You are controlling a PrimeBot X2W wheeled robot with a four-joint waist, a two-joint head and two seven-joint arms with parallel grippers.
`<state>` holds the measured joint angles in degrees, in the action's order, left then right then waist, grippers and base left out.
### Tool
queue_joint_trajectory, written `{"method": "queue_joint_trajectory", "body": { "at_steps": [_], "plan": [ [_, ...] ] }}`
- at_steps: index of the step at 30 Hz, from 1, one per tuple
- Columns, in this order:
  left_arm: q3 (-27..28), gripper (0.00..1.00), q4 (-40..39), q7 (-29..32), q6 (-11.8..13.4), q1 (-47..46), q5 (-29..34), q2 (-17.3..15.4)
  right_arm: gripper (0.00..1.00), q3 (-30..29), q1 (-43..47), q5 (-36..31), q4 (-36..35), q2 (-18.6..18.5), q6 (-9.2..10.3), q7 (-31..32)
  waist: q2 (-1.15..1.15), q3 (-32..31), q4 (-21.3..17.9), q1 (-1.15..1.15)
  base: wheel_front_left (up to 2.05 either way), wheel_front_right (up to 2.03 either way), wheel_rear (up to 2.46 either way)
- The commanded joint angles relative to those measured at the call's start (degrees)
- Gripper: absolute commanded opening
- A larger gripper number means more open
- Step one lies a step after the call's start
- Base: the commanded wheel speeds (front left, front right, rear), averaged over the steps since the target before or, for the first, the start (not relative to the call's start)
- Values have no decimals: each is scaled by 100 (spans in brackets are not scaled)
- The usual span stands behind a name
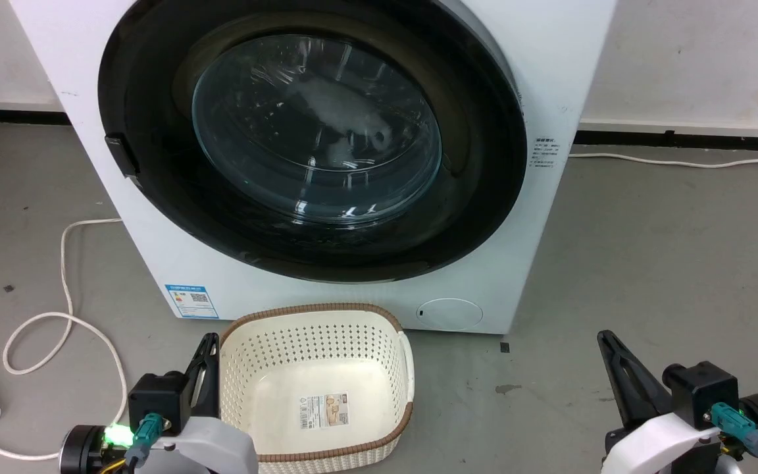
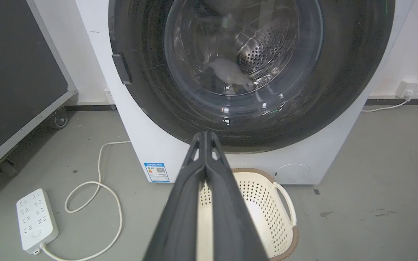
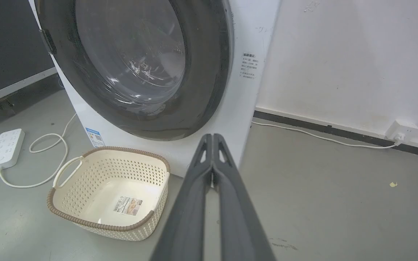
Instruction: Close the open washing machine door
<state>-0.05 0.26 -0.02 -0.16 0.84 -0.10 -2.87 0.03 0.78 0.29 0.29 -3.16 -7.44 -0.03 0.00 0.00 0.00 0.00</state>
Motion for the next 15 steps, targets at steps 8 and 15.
{"method": "queue_joint_trajectory", "body": {
  "at_steps": [8, 15],
  "plan": [
    [5, 0, -26, 2, 16, -84, 10, 0, 0, -3, -78, -29, -29, 28, -5, 3, 0, 0, 0, 0, 0, 0, 0],
    [5, 0, -26, 2, 16, -84, 10, 0, 0, -3, -78, -29, -29, 28, -5, 3, 0, 0, 0, 0, 0, 0, 0]
  ]
}}
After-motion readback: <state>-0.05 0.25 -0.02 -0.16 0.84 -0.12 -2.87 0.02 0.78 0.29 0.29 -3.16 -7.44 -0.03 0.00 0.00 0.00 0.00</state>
